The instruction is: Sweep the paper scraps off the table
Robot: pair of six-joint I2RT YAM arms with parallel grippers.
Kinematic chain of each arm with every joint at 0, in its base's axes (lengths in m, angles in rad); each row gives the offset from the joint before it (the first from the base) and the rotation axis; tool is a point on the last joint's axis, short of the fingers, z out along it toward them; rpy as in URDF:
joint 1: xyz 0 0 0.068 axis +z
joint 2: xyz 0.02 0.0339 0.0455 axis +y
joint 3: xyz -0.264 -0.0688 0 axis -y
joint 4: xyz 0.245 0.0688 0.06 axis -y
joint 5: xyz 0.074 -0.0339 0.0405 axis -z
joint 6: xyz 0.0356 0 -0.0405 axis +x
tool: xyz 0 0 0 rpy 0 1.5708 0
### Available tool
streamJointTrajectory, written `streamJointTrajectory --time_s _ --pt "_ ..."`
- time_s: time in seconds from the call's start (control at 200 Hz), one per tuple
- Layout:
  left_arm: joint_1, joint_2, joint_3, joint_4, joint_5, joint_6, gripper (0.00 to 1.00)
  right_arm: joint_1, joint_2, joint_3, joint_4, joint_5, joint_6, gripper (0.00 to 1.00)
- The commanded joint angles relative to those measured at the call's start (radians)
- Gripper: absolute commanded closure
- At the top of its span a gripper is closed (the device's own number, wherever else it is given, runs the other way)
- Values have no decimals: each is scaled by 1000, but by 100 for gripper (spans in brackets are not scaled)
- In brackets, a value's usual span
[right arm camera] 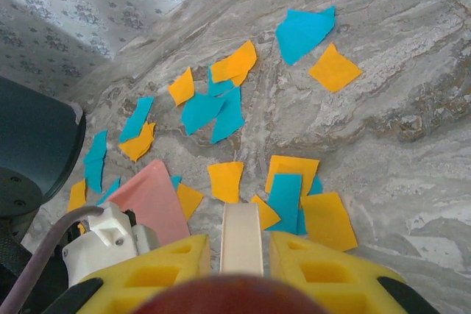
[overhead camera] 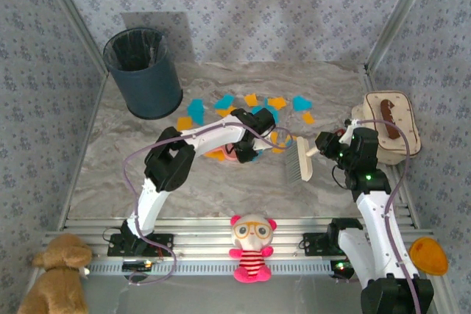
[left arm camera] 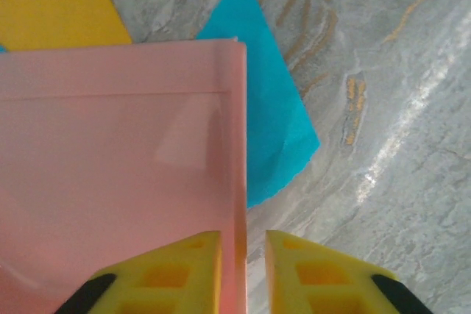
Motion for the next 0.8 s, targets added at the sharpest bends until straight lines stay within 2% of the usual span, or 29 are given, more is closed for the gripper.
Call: streamJointTrajectory --time_s 0.0,0.085,0.275,0.46,0.605,0.795 --pt "-3 -2 15 9 32 -15 64 -9 -15 -2 2 -7 -18 100" --pt "-2 -26 -6 35 43 -24 53 -10 -15 -3 3 -8 -17 100" --pt "31 -165 -121 138 118 -59 43 -15 -10 -9 14 -5 -19 100" --pt "73 -315 -260 217 139 -65 39 -16 4 -14 41 -6 -11 100" --pt "141 -417 -377 259 177 -46 34 -16 17 -16 55 -13 -5 100" --pt "243 -463 -475 239 218 -2 33 -16 34 1 49 -23 -7 100"
